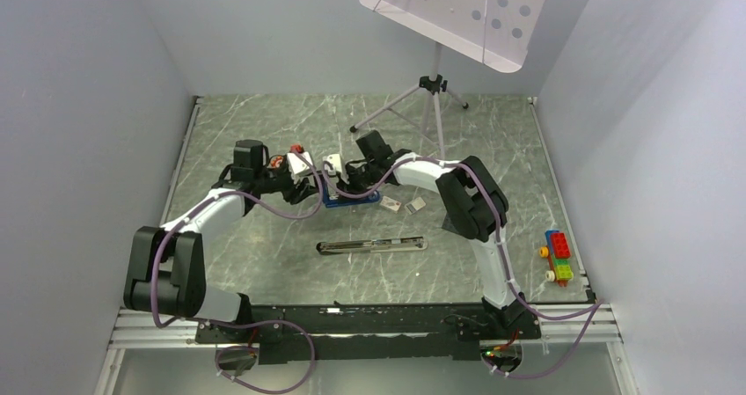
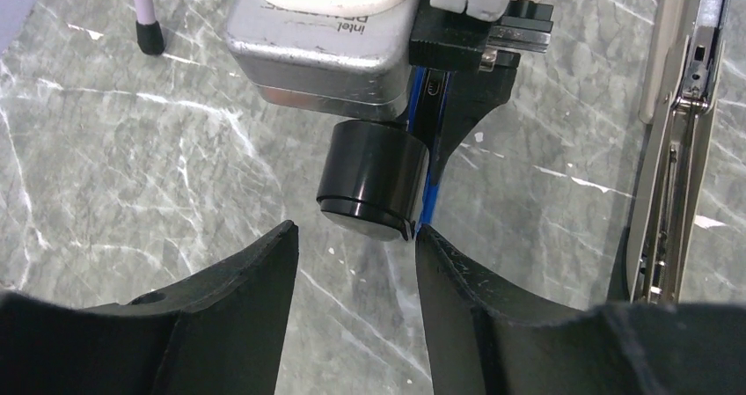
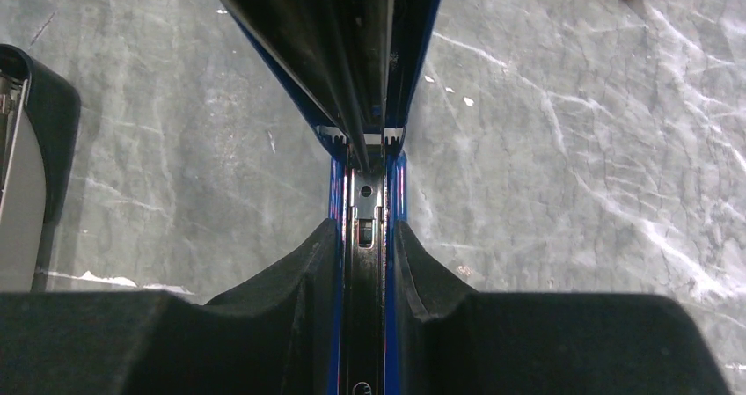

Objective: Load the staples into the stapler
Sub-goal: Close the stapler at the center of the board.

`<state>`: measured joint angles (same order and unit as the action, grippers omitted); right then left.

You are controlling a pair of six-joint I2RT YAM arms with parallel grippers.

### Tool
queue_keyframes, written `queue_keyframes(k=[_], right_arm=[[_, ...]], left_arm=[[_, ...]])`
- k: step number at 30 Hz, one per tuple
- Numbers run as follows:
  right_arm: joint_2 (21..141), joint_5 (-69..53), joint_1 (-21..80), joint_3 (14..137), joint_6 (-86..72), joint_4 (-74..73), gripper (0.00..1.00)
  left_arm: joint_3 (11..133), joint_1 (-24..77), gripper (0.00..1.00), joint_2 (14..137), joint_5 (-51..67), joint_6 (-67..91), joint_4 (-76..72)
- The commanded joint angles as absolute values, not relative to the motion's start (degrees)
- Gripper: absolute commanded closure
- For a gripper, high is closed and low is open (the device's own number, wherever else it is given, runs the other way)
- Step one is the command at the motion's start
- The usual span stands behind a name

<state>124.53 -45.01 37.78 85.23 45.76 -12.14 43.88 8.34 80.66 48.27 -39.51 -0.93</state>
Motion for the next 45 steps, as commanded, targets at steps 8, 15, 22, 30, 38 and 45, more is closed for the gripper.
queue_keyframes(k=[8, 15, 22, 30, 38, 45], right_arm=[[125.28, -45.57, 38.77, 87.76, 43.83, -9.14, 0.65], [124.15, -45.41, 37.86, 86.96, 40.39, -7.46, 0.56], [122.24, -46.32, 36.26, 85.58, 38.04, -6.49, 0.55], [119.49, -46.81, 33.63, 82.64, 38.33, -7.43, 0.55], [119.00, -49.85, 32.28, 83.38, 35.79, -8.46, 0.55], [115.15, -56.95, 29.09, 84.35, 35.29, -14.53, 0.40]], left_arm=[[45.25, 8.53, 0.43, 77.83, 46.73, -44.25, 3.60], [46.84, 8.53, 0.44, 78.92, 47.26, -44.57, 4.06], [47.07, 8.53, 0.44, 79.20, 47.85, -43.43, 3.02], [46.87, 8.53, 0.44, 79.25, 48.38, -42.98, 2.51], [47.14, 8.57, 0.44, 77.75, 47.81, -43.22, 4.22], [47.24, 8.53, 0.42, 74.12, 43.48, -28.67, 2.45]])
